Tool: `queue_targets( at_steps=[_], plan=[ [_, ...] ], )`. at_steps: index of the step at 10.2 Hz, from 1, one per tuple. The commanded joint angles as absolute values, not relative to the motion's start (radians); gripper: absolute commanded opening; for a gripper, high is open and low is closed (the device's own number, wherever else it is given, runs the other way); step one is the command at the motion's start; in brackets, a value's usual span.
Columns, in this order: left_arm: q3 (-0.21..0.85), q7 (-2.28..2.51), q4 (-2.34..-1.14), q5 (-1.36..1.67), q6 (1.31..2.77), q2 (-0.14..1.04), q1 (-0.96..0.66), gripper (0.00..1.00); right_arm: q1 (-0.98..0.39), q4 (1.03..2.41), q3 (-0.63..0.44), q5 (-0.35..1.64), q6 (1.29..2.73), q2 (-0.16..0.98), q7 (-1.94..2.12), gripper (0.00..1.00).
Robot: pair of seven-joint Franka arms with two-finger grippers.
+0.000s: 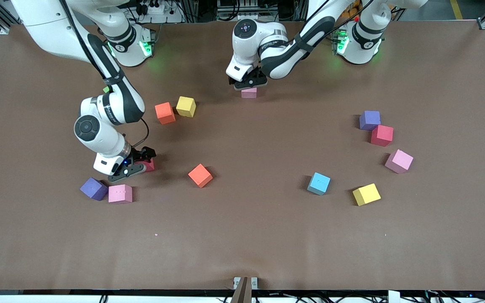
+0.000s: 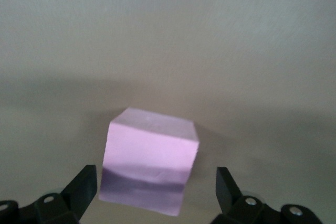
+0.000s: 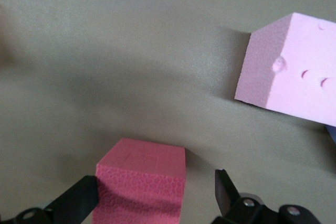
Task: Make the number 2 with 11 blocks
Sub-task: 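Set down the pink cube with the left gripper while the right gripper grasps red, then grasp the cyan cube with the left gripper while the right gripper carries red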
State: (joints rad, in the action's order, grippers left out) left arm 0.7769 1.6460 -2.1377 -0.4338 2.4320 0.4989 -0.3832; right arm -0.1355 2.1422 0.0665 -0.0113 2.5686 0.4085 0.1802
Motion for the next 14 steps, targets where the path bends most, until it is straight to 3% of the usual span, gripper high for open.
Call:
queue_targets(
  at_steps=[1,2,7,12,13,14],
  plan=[
    [0.784,1.692,-2.071,-0.436,2.303,0.417,-0.358,1.0,-0.135,2.103,0.072,-0.002,2.496,0.382,0.17,1.0],
    [0.782,1.713,-2.025,-0.433,2.258,0.419,-0.326,1.0,-0.135,2.08,0.072,-0.002,2.432,0.383,0.166,1.0],
    [0.778,1.72,-1.919,-0.431,2.253,0.472,0.002,1.0,-0.126,2.097,0.071,0.093,2.444,0.397,0.163,1.0],
    [0.701,1.793,-1.916,-0.433,2.244,0.497,0.135,1.0,-0.126,2.131,0.071,0.106,2.488,0.429,0.138,0.98],
    [0.675,1.792,-1.917,-0.436,2.244,0.523,0.147,1.0,-0.126,2.132,0.071,0.109,2.505,0.44,0.138,0.93],
    [0.635,1.781,-1.908,-0.455,2.246,0.556,0.147,1.0,-0.127,2.132,0.069,0.109,2.511,0.443,0.14,0.8]
  ],
)
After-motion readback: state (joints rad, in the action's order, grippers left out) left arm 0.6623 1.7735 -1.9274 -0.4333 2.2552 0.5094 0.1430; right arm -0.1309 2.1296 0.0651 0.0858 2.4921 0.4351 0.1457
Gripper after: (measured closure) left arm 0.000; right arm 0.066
